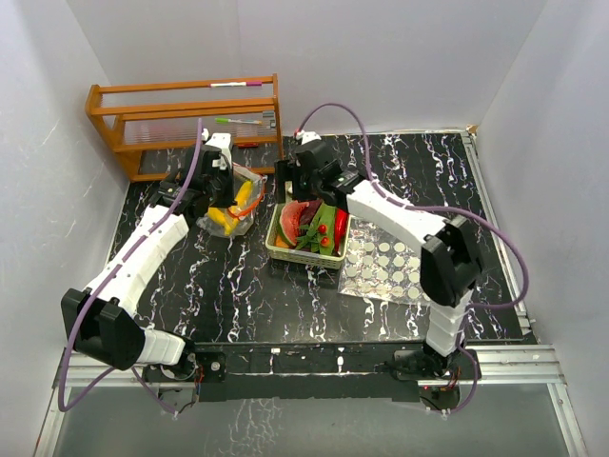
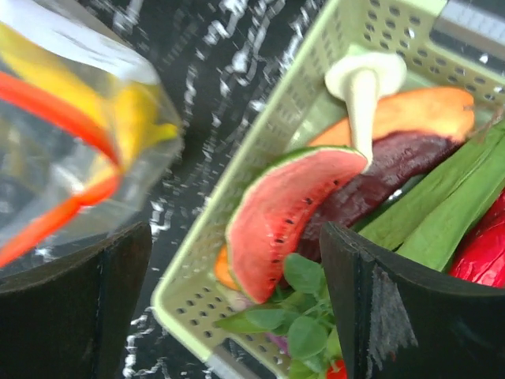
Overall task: Place the food in the zip-top bag and seal the zipper
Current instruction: Pick up the fake fruit from the bin.
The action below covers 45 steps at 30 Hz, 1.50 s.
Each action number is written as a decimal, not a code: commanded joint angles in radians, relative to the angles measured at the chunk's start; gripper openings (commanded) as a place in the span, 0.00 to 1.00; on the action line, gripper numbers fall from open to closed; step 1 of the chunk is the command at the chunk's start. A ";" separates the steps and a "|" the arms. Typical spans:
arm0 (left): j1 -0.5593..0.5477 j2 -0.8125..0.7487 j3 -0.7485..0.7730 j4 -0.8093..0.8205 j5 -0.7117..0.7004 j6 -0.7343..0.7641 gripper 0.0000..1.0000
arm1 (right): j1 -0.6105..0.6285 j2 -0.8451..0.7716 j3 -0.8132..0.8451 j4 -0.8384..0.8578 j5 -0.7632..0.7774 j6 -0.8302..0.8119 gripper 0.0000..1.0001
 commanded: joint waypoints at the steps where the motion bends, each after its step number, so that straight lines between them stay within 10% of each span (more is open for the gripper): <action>1: -0.003 -0.010 0.023 -0.012 -0.020 0.014 0.00 | 0.004 0.089 0.026 -0.037 -0.015 -0.027 0.97; 25: -0.003 -0.021 -0.010 -0.004 -0.020 0.012 0.00 | 0.018 0.279 0.023 -0.036 -0.005 -0.092 0.97; 35: -0.003 -0.027 -0.009 -0.004 -0.011 0.011 0.00 | 0.022 0.152 -0.044 0.023 0.070 -0.115 0.40; 45: -0.003 -0.021 0.006 -0.007 0.000 0.010 0.00 | 0.021 -0.096 -0.174 0.183 0.001 -0.112 0.39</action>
